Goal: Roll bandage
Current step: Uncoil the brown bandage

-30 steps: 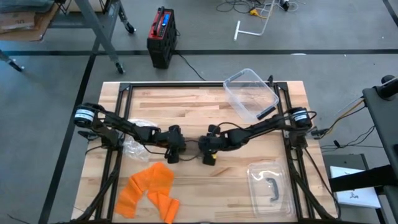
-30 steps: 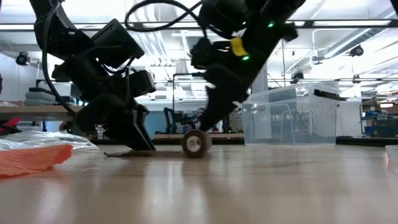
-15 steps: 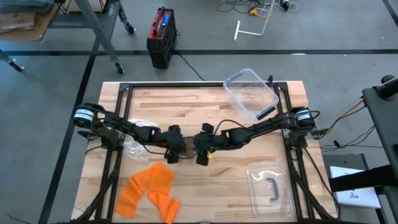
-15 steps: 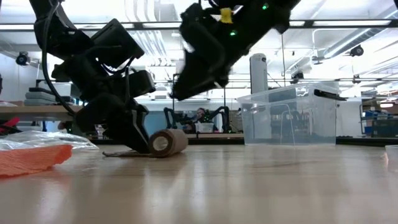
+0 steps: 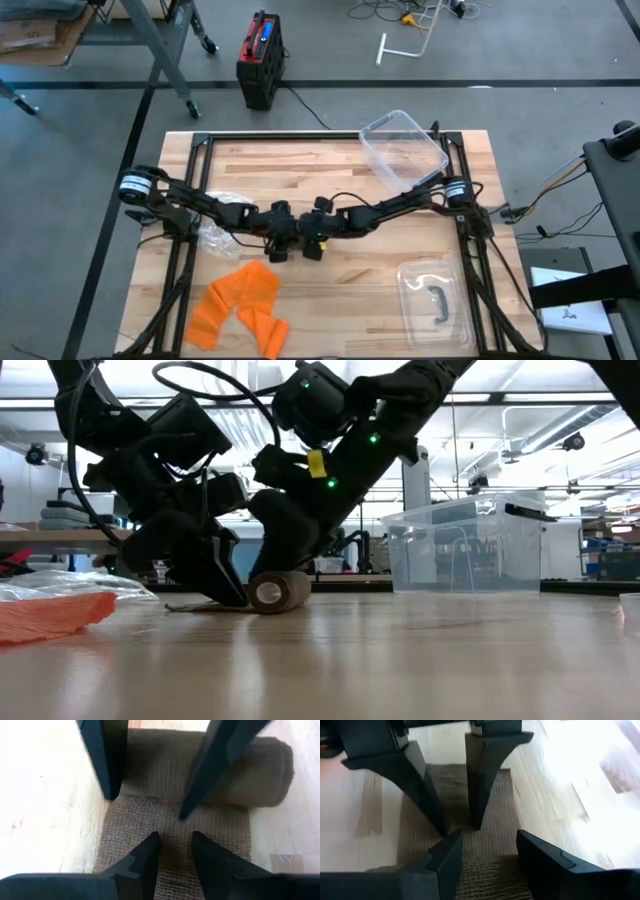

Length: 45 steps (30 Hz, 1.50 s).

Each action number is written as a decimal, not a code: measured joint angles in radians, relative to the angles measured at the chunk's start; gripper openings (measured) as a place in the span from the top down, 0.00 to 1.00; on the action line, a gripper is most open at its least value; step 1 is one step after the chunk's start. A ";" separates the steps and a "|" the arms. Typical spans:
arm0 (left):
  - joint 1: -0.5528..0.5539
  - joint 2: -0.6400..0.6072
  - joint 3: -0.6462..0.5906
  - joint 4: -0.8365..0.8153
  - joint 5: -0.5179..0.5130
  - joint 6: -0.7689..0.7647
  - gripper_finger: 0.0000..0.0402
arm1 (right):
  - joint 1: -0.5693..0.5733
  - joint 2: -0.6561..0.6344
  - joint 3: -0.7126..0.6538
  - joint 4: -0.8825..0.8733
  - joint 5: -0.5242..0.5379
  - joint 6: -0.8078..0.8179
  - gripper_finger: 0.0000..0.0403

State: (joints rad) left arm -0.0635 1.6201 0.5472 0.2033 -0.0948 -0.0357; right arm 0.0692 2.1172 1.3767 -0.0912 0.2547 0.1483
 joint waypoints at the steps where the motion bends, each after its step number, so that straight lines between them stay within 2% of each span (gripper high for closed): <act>1: 0.000 0.000 0.000 -0.003 0.000 0.000 0.73 | 0.000 -0.003 0.003 -0.026 0.000 0.007 0.55; 9: 0.000 -0.002 0.000 -0.024 0.000 0.000 0.71 | 0.033 -0.088 -0.006 -0.331 -0.011 0.026 0.55; 12: 0.000 -0.003 -0.001 -0.027 0.000 -0.001 0.72 | 0.040 -0.103 -0.009 -0.397 -0.011 0.026 0.55; 21: 0.000 -0.031 0.001 -0.012 0.000 0.000 0.70 | 0.040 -0.099 -0.021 -0.318 -0.011 0.010 0.55; 32: 0.000 -0.032 0.112 0.029 0.019 0.071 0.70 | 0.035 -0.099 -0.023 -0.298 -0.015 0.005 0.55; 38: 0.000 0.033 0.091 0.144 0.035 0.069 0.70 | 0.035 -0.098 -0.023 -0.292 -0.011 0.005 0.55; 45: -0.001 0.176 0.078 0.325 0.036 0.068 0.73 | 0.035 -0.097 -0.024 -0.288 -0.011 0.004 0.55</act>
State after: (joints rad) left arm -0.0647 1.7965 0.6254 0.5288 -0.0589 0.0325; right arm 0.1043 2.0197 1.3529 -0.3795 0.2437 0.1524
